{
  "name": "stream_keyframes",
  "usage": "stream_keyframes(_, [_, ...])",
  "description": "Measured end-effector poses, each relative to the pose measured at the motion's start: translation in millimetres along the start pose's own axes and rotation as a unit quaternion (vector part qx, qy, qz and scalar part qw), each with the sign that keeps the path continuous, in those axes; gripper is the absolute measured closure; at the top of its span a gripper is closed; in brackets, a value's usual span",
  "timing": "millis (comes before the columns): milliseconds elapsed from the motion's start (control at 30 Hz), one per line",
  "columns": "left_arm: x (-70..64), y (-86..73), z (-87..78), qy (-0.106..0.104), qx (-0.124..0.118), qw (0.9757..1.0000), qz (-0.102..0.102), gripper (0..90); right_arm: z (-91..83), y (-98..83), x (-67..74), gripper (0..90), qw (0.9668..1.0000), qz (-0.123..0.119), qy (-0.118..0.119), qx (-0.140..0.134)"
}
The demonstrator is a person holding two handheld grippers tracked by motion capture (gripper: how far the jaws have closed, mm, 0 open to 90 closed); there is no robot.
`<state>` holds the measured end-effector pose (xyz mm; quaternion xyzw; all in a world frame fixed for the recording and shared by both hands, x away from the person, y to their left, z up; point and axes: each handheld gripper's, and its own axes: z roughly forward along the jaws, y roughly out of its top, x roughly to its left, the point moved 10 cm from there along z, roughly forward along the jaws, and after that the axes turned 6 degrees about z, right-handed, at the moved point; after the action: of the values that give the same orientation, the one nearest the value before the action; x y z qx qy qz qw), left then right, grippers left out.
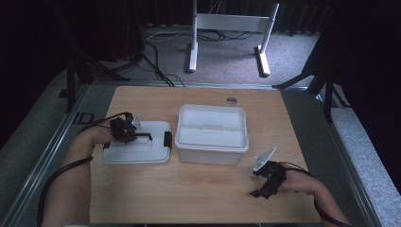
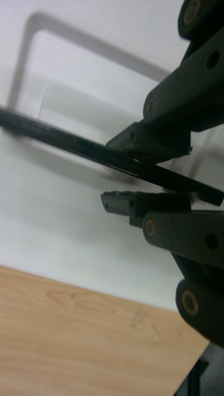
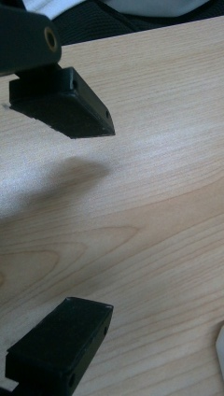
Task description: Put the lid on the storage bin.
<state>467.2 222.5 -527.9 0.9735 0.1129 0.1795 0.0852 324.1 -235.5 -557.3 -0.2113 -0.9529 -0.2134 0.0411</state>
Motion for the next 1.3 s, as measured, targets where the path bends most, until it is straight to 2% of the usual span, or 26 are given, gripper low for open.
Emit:
stream_keyframes(33, [-1.3,-1.0,-0.2,-0.004,-0.001,1.0,0.005,78.6,0.2,0.0,-0.3,12.0,1.0,0.0,-0.001,0.0])
stream_keyframes(100, [-0.7,-2.1,-0.6,0.002,-0.005,0.9999,0.008,83.6,0.3,0.1,-0.6,12.1,1.0,0.001,-0.001,0.001])
stream_keyframes(133, [-0.7,-1.9,-2.4,-0.002,-0.019,0.9998,-0.003,83.7,0.3,0.2,-0.4,12.1,1.0,0.001,-0.001,0.001])
stream_keyframes(200, [-0.7,-2.6,-4.6,0.002,-0.029,0.9996,-0.004,83.9,0.4,0.0,-0.3,12.1,1.0,0.001,0.0,0.001])
stream_keyframes(267, [-2.4,-1.9,-8.2,-0.003,-0.038,0.9993,-0.005,83.9,0.5,-0.4,-0.2,12.1,1.0,0.002,0.001,0.002])
stream_keyframes(567, [3.0,1.6,-33.0,0.015,-0.076,0.9966,-0.028,84.1,1.7,0.4,1.1,12.1,1.0,0.0,0.001,0.007])
stream_keyframes(700, [2.8,5.9,-47.5,0.019,-0.088,0.9956,-0.025,84.2,2.0,0.2,0.8,12.1,1.0,0.001,0.0,0.008])
stream_keyframes(1100, [15.1,8.1,-106.2,0.057,-0.114,0.9914,-0.03,84.2,1.7,-0.7,2.4,12.0,1.0,0.001,-0.001,0.008])
stream_keyframes(1200, [18.6,12.5,-123.1,0.065,-0.125,0.9895,-0.031,84.2,1.5,-0.7,2.6,12.0,1.0,0.0,0.001,0.006])
stream_keyframes(1300, [21.1,19.7,-134.2,0.071,-0.129,0.9888,-0.024,84.2,1.0,-0.6,2.4,12.1,1.0,0.001,0.001,0.004])
